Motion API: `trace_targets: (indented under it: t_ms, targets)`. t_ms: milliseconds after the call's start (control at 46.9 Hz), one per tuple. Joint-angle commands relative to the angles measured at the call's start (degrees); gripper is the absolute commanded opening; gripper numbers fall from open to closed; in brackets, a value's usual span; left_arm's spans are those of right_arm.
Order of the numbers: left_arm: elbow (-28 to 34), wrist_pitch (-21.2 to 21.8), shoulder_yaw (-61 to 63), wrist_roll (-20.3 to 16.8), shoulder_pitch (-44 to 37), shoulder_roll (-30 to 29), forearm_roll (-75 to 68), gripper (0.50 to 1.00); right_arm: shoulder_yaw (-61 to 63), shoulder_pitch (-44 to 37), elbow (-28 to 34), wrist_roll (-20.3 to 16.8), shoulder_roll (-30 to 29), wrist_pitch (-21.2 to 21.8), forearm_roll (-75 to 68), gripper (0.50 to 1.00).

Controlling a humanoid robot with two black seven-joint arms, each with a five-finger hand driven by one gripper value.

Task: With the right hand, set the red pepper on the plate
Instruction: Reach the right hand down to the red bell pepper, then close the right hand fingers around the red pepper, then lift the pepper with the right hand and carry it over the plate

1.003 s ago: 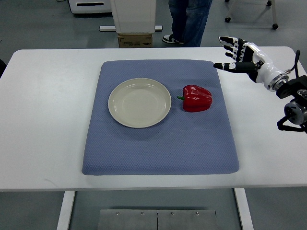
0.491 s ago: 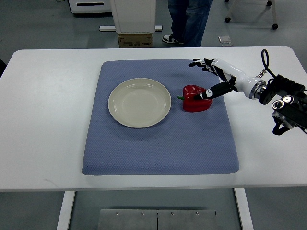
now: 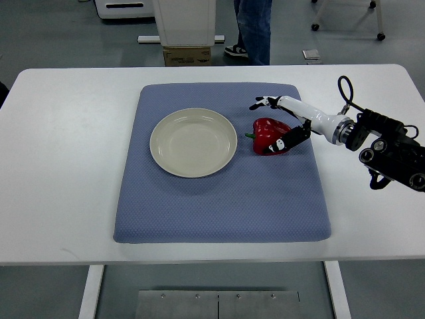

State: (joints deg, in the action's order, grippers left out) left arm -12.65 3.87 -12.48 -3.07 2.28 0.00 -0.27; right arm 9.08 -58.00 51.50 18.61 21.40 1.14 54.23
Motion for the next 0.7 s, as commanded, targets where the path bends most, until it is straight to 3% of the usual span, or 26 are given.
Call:
trace_targets:
  t_ms: [0,555,683]
  targets:
    - [0.0,0.0,0.0,0.0,0.0,0.0,0.0,1.0,-0.2,0.0,-0.4,-0.8,-0.7,-0.8,0.0,0.979]
    - [0.0,0.0,0.0,0.0,0.0,0.0,0.0,1.0,-3.5,0.1,-3.6,-1.8,-1.4,-2.7,0.4,0.941]
    - [0.0,0.0,0.0,0.0,0.0,0.0,0.0,1.0,-4.8,0.1,-4.0,-1.8,-1.7,-3.2,0.4,0.887]
